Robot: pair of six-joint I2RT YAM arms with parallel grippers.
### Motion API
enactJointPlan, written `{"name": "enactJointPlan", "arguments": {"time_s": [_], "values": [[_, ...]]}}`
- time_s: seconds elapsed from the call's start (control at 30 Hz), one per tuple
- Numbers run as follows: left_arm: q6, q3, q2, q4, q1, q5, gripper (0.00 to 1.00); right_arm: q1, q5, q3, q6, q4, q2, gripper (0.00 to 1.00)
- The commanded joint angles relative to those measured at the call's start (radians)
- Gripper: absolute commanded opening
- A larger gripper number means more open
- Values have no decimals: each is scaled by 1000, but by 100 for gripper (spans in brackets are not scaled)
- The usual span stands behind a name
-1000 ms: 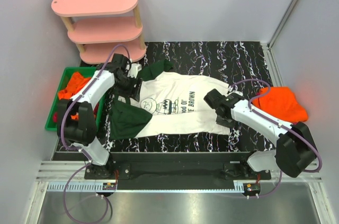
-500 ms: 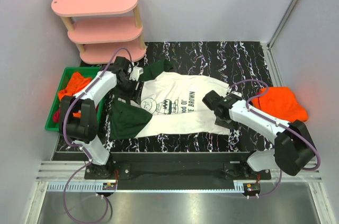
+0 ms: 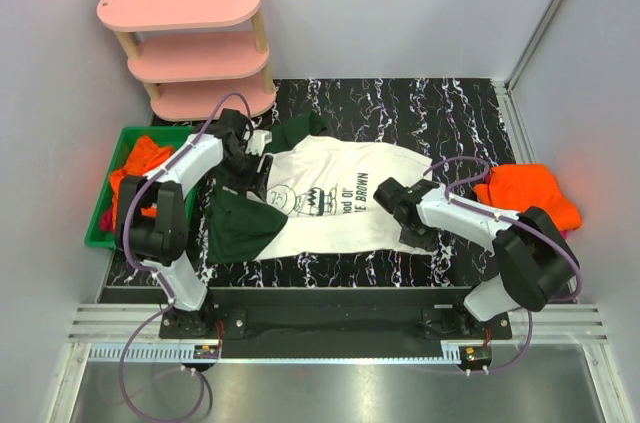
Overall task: Fold and stack the t-shirts
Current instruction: Fold the flattened tshirt in 1/3 of the way
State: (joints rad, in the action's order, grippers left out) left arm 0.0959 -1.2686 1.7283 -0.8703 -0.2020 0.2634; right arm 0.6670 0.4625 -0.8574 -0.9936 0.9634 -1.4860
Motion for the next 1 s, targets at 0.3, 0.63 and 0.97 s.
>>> {"name": "enactJointPlan", "arguments": {"time_s": [0.3,0.63,0.97], "values": [[8,3,19,16,-4,2,57,9,68,-11,-111,110,10,25],[25,28,43,14,-5,-4,5,9,65,1,-131,132,15,3],[64,15,-18,-36,-8,69,12,8,65,1,-131,130,18,3]]}}
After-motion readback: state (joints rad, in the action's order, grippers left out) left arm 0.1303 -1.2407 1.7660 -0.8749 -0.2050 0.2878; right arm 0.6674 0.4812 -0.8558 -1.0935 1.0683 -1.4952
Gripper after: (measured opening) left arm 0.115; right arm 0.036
